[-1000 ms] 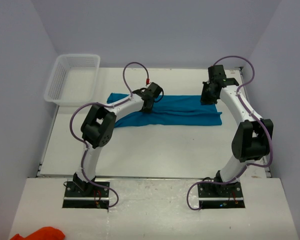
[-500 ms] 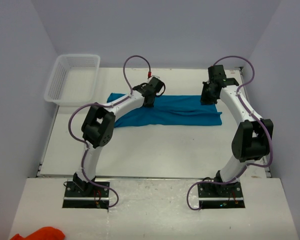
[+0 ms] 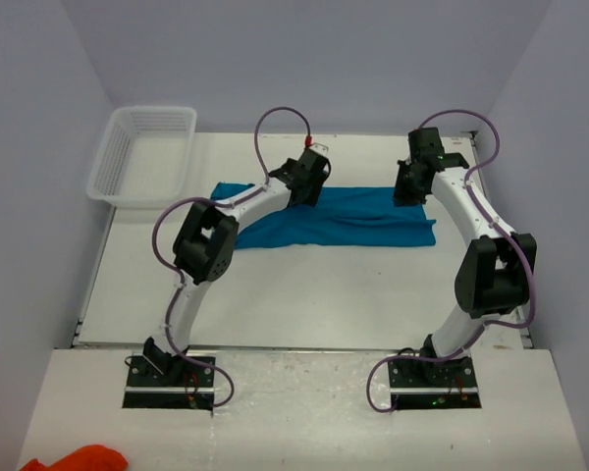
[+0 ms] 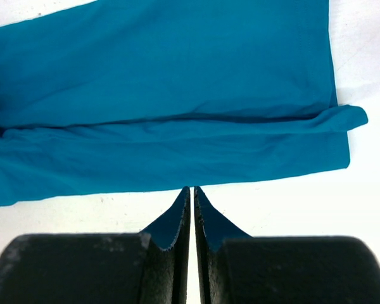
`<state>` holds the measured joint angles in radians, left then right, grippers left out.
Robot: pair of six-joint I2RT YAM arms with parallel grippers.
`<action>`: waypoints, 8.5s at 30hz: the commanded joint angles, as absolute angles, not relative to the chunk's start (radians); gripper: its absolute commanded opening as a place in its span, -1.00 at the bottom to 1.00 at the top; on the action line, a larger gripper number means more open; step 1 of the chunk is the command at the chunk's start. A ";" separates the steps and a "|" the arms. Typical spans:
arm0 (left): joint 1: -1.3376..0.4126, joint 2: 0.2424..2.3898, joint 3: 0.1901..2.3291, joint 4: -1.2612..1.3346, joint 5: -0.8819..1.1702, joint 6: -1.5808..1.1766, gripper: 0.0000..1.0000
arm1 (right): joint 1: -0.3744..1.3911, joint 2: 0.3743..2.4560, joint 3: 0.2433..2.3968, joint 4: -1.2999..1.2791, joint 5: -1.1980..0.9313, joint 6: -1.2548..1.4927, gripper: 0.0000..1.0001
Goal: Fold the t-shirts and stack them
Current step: Fold the other side of the tshirt into a rectangle, then rotate the tshirt 90 degrees
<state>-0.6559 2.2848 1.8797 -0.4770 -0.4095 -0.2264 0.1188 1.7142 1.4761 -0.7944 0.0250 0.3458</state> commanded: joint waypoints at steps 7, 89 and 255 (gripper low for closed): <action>-0.661 1.936 1.562 -0.034 -0.412 -0.138 0.49 | 0.121 1.698 1.499 -0.790 0.020 0.336 -0.85; -0.539 1.771 1.477 -0.646 -0.254 -0.531 0.26 | 0.143 1.870 1.766 -0.841 0.121 0.230 -0.32; -0.325 2.692 2.398 -0.594 0.181 -0.155 -0.87 | 0.923 1.916 0.882 -0.514 -0.146 0.957 -1.00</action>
